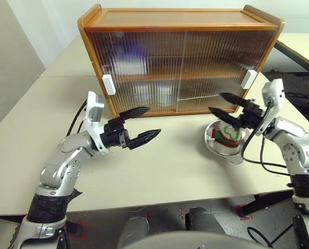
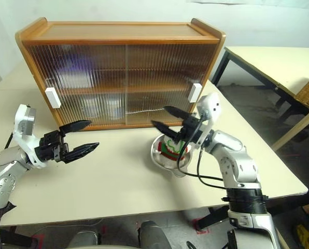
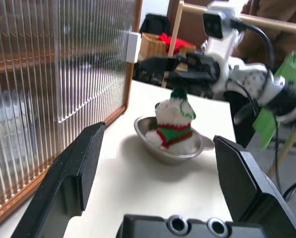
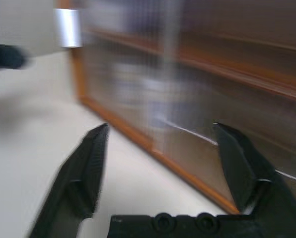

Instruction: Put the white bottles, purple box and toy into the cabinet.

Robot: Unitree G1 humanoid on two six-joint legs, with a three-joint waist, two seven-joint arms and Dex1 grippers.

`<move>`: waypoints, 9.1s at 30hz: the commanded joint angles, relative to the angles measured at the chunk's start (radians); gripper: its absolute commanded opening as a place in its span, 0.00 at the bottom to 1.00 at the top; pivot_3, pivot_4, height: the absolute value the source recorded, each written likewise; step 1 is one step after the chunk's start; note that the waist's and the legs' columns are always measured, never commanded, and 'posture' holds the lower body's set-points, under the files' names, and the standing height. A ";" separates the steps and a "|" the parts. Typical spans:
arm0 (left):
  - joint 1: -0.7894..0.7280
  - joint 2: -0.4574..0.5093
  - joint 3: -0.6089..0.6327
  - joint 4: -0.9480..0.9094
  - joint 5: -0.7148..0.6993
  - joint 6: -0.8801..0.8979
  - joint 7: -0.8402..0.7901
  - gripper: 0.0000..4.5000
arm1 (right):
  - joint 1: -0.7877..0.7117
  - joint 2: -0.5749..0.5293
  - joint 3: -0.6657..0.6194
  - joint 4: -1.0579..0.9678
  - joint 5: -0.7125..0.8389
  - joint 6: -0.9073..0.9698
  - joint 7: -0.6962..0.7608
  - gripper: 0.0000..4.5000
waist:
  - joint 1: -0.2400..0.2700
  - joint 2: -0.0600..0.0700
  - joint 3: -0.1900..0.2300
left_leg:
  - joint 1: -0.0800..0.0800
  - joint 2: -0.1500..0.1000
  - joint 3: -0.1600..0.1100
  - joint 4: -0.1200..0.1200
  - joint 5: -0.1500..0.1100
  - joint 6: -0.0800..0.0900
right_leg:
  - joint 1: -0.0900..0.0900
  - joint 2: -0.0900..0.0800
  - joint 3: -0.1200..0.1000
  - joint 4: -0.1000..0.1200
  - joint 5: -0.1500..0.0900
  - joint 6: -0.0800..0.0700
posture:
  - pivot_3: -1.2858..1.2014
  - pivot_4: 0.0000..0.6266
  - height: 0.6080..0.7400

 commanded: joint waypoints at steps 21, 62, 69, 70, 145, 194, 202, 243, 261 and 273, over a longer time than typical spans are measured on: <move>-0.001 0.017 0.000 0.044 0.067 -0.082 -0.037 1.00 | -0.288 -0.095 -0.114 0.631 -0.178 -0.280 -0.107 0.00 | -0.010 0.005 0.000 | -0.008 0.001 0.000 -0.002 0.000 0.000 | -0.002 0.000 0.000 0.000 0.000 0.000 | 0.46 0.00 1.00; 0.023 -0.027 -0.014 0.056 0.100 -0.127 -0.024 1.00 | -0.334 -0.005 0.014 0.295 -0.174 0.102 -0.073 0.00 | -0.008 0.008 -0.001 | -0.007 0.001 0.001 -0.002 0.000 0.000 | -0.002 0.000 -0.001 0.001 0.000 0.000 | 0.48 0.00 1.00; 0.031 -0.027 -0.012 0.050 0.099 -0.129 -0.018 1.00 | -0.337 0.022 0.035 0.238 -0.173 0.166 -0.085 0.00 | -0.001 0.008 -0.001 | -0.007 0.001 0.001 -0.002 0.000 0.000 | -0.002 0.000 -0.001 0.001 0.000 0.000 | 0.48 0.00 1.00; 0.032 -0.027 -0.012 0.048 0.099 -0.129 -0.017 1.00 | -0.337 0.025 0.036 0.236 -0.174 0.168 -0.085 0.00 | -0.001 0.009 -0.001 | -0.007 0.001 0.001 -0.002 0.000 0.000 | -0.002 0.000 -0.001 0.001 0.000 0.000 | 0.48 0.00 1.00; 0.044 -0.033 -0.023 0.028 0.109 -0.135 0.018 1.00 | -0.422 0.190 0.141 0.228 -0.210 0.196 -0.086 0.00 | 0.024 0.011 -0.001 | -0.006 0.003 0.002 -0.002 0.001 0.000 | -0.006 0.001 -0.003 0.002 0.003 -0.010 | 0.49 0.00 1.00; -0.128 -0.058 -0.087 0.224 0.133 -0.156 -0.131 1.00 | 0.400 -0.110 -0.251 -0.375 0.152 0.310 -0.020 0.99 | -0.103 0.012 -0.003 | -0.011 0.003 0.006 0.001 -0.006 0.013 | -0.005 0.001 -0.002 0.001 -0.011 0.015 | 0.41 0.00 1.00; -0.129 -0.058 -0.086 0.215 0.133 -0.154 -0.119 1.00 | 0.363 -0.078 -0.164 -0.369 0.123 0.299 -0.065 0.99 | -0.103 0.012 -0.003 | -0.011 0.003 0.006 0.001 -0.006 0.013 | -0.005 0.001 -0.002 0.001 -0.011 0.016 | 0.42 0.00 1.00; -0.094 -0.030 -0.075 0.154 0.127 -0.139 -0.083 1.00 | 0.320 0.039 0.026 -0.090 -0.048 0.049 -0.030 0.99 | -0.074 0.013 -0.004 | -0.010 0.003 0.006 0.001 -0.006 0.012 | -0.004 0.001 -0.001 0.002 -0.005 0.005 | 0.44 0.00 1.00; -0.086 -0.041 -0.091 0.158 0.139 -0.156 -0.085 1.00 | 0.270 0.045 0.029 -0.084 -0.045 0.053 -0.031 0.77 | -0.063 0.013 -0.004 | -0.009 0.003 0.006 0.001 -0.006 0.012 | -0.004 0.001 -0.001 0.001 -0.004 0.004 | 0.44 0.00 1.00; -0.098 -0.055 -0.109 0.185 0.149 -0.168 -0.099 1.00 | 0.261 -0.020 -0.018 -0.222 0.043 0.136 -0.023 0.05 | -0.063 0.013 -0.004 | -0.010 0.003 0.006 0.002 -0.006 0.012 | -0.004 0.001 -0.001 0.001 -0.004 0.004 | 0.42 0.00 1.00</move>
